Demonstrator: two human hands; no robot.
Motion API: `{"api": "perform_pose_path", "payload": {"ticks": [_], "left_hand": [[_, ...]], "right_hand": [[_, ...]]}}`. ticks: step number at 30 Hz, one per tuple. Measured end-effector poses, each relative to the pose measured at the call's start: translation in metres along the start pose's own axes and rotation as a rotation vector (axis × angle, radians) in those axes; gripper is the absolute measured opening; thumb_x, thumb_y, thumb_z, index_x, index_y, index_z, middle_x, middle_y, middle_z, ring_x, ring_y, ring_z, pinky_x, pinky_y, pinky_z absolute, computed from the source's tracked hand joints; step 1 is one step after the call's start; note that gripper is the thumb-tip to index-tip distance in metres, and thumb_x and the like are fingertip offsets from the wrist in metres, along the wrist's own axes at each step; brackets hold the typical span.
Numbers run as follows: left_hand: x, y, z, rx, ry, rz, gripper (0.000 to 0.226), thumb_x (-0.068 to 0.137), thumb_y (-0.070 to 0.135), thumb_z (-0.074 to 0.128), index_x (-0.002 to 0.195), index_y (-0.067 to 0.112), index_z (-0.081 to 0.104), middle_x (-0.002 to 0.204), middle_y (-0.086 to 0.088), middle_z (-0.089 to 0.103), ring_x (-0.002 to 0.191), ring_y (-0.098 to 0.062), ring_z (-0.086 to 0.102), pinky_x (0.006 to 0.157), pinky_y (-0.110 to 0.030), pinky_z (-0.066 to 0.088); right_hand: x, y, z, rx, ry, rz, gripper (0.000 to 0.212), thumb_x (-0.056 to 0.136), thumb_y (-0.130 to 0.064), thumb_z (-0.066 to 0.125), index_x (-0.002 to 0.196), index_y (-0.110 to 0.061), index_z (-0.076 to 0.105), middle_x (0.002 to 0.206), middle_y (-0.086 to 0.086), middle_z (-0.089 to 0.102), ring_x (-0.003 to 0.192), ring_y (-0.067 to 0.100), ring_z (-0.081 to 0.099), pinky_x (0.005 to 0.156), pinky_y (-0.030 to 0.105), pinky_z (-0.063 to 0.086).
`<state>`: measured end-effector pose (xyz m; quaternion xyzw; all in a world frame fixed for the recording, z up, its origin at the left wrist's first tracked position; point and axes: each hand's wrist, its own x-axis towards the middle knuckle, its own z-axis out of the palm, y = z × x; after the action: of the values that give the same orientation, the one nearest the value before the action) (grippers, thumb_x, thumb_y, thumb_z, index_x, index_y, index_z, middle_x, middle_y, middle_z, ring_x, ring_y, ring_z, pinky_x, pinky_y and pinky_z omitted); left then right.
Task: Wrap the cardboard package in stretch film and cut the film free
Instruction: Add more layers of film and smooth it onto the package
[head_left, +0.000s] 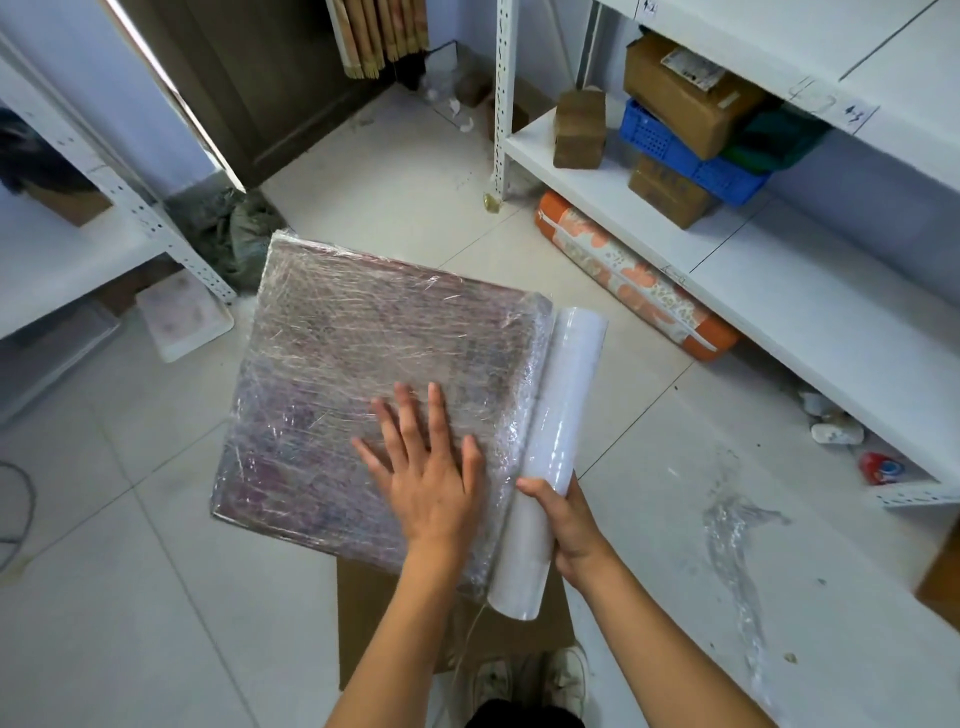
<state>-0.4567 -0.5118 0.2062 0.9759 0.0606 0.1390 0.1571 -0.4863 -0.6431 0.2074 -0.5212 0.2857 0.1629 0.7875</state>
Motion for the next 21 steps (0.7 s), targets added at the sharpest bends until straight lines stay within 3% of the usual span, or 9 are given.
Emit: {"api": "perform_pose_path", "payload": {"ticks": [3, 6, 9, 11, 16, 21], "left_hand": [[-0.012, -0.004, 0.008, 0.016, -0.040, -0.028, 0.060, 0.095, 0.041, 0.028, 0.151, 0.018, 0.024, 0.159, -0.010, 0.016, 0.146, -0.032, 0.011, 0.112, -0.063, 0.004], [-0.003, -0.001, 0.008, -0.009, -0.031, -0.045, 0.059, 0.095, 0.041, 0.029, 0.150, 0.018, 0.027, 0.158, -0.010, 0.019, 0.146, -0.031, 0.012, 0.114, -0.060, 0.002], [0.003, 0.002, 0.004, -0.038, -0.032, -0.062, 0.059, 0.095, 0.040, 0.029, 0.149, 0.018, 0.028, 0.158, -0.010, 0.020, 0.146, -0.031, 0.013, 0.114, -0.059, 0.002], [0.003, 0.003, 0.002, -0.067, -0.024, -0.074, 0.059, 0.095, 0.040, 0.028, 0.150, 0.018, 0.027, 0.158, -0.010, 0.019, 0.146, -0.031, 0.012, 0.114, -0.060, 0.002], [0.001, 0.009, -0.008, -0.139, 0.007, -0.135, 0.060, 0.095, 0.042, 0.028, 0.150, 0.018, 0.023, 0.158, -0.009, 0.018, 0.147, -0.031, 0.010, 0.114, -0.060, 0.003], [0.002, 0.017, -0.022, -0.229, 0.037, -0.246, 0.065, 0.094, 0.044, 0.028, 0.150, 0.013, 0.025, 0.158, -0.011, 0.017, 0.147, -0.031, 0.008, 0.115, -0.056, -0.002]], "right_hand": [[-0.002, -0.003, 0.003, 0.026, 0.004, 0.035, 0.062, 0.041, -0.029, 0.075, 0.099, -0.011, 0.064, 0.082, 0.007, 0.070, 0.075, 0.020, 0.067, 0.065, 0.030, 0.054], [-0.001, -0.010, 0.004, 0.039, 0.023, 0.030, 0.060, 0.044, -0.023, 0.075, 0.101, -0.011, 0.061, 0.079, 0.004, 0.069, 0.070, 0.015, 0.066, 0.062, 0.028, 0.053], [-0.001, -0.020, 0.007, 0.024, 0.013, 0.020, 0.052, 0.047, -0.020, 0.075, 0.097, -0.013, 0.062, 0.081, 0.006, 0.070, 0.075, 0.019, 0.066, 0.070, 0.033, 0.055], [-0.004, -0.025, 0.010, 0.016, 0.019, 0.006, 0.062, 0.042, -0.025, 0.076, 0.101, -0.012, 0.062, 0.090, 0.010, 0.070, 0.082, 0.024, 0.066, 0.076, 0.036, 0.055], [-0.011, -0.044, 0.012, -0.092, 0.004, -0.032, 0.070, 0.041, -0.029, 0.074, 0.107, -0.010, 0.061, 0.094, 0.012, 0.071, 0.082, 0.024, 0.068, 0.068, 0.033, 0.055], [-0.018, -0.070, 0.020, -0.281, -0.027, -0.090, 0.066, 0.047, -0.027, 0.077, 0.110, -0.015, 0.059, 0.103, 0.013, 0.069, 0.092, 0.030, 0.068, 0.077, 0.041, 0.057]]}}
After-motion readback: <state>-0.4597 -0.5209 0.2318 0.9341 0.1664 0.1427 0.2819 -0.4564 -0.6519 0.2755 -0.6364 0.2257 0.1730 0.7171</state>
